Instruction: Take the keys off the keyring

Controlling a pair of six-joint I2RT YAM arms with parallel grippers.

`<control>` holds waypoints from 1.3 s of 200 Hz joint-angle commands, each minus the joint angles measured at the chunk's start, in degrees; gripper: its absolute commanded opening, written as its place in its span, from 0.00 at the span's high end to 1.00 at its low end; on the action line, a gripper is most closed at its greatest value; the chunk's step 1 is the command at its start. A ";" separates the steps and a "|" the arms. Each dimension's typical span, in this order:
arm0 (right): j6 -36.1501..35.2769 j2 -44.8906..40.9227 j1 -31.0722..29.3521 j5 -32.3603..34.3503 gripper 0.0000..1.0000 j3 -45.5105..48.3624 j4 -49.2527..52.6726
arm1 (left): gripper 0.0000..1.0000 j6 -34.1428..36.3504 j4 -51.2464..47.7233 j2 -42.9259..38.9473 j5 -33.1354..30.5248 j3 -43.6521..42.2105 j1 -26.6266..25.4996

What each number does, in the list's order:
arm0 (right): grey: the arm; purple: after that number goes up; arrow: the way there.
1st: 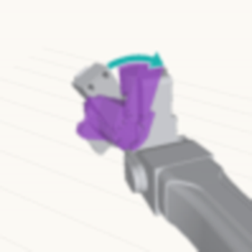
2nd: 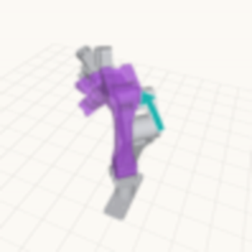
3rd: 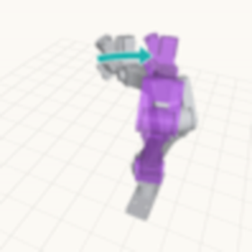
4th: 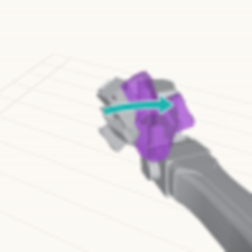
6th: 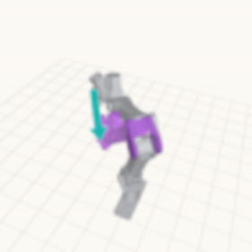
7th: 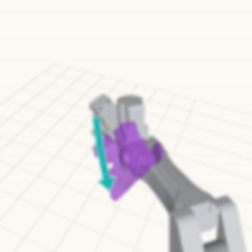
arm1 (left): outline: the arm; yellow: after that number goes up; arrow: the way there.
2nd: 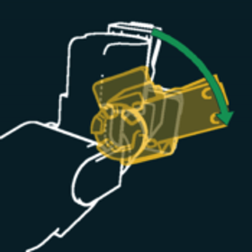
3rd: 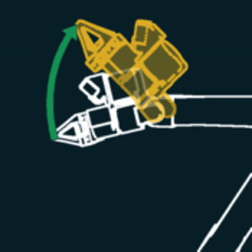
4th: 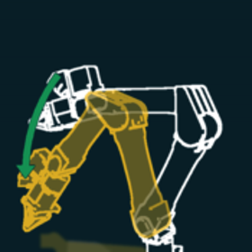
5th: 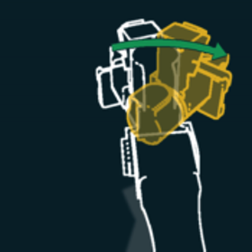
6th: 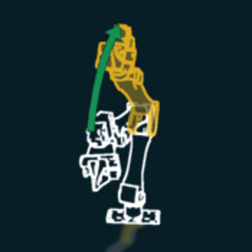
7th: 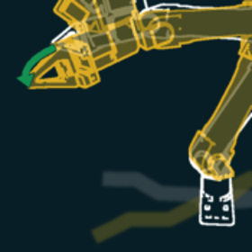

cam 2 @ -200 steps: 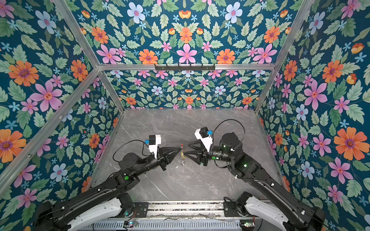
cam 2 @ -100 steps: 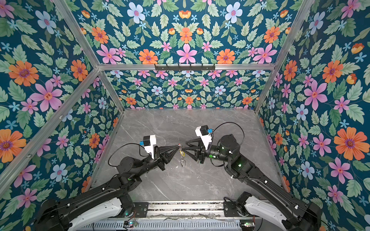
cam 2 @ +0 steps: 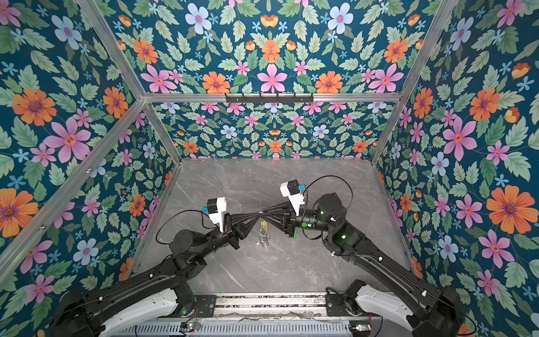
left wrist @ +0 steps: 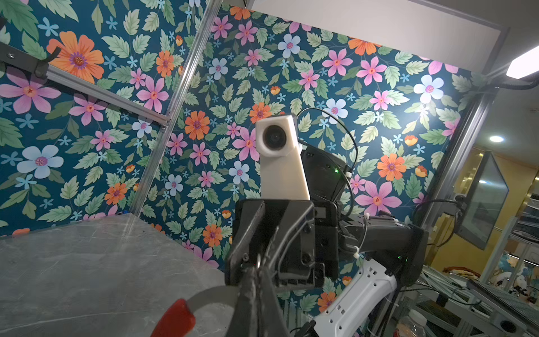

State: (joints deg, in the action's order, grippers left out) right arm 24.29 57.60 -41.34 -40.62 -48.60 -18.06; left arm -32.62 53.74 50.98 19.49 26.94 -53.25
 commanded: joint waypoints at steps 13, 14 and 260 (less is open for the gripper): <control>1.18 -0.32 -0.04 -1.61 0.82 0.17 -3.20 | 1.00 0.45 2.28 -0.61 -0.13 -0.48 -0.01; 1.19 -0.35 -0.05 -1.63 0.82 0.26 -3.25 | 1.00 0.45 2.26 -0.61 -0.14 -0.48 -0.01; -28.60 3.46 0.75 -5.05 1.00 -22.58 54.31 | 0.58 8.54 -38.88 -5.93 8.28 12.18 0.08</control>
State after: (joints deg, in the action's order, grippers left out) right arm 0.93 59.44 -40.53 -42.85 -68.40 28.38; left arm -26.57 20.97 43.27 23.24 37.01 -53.25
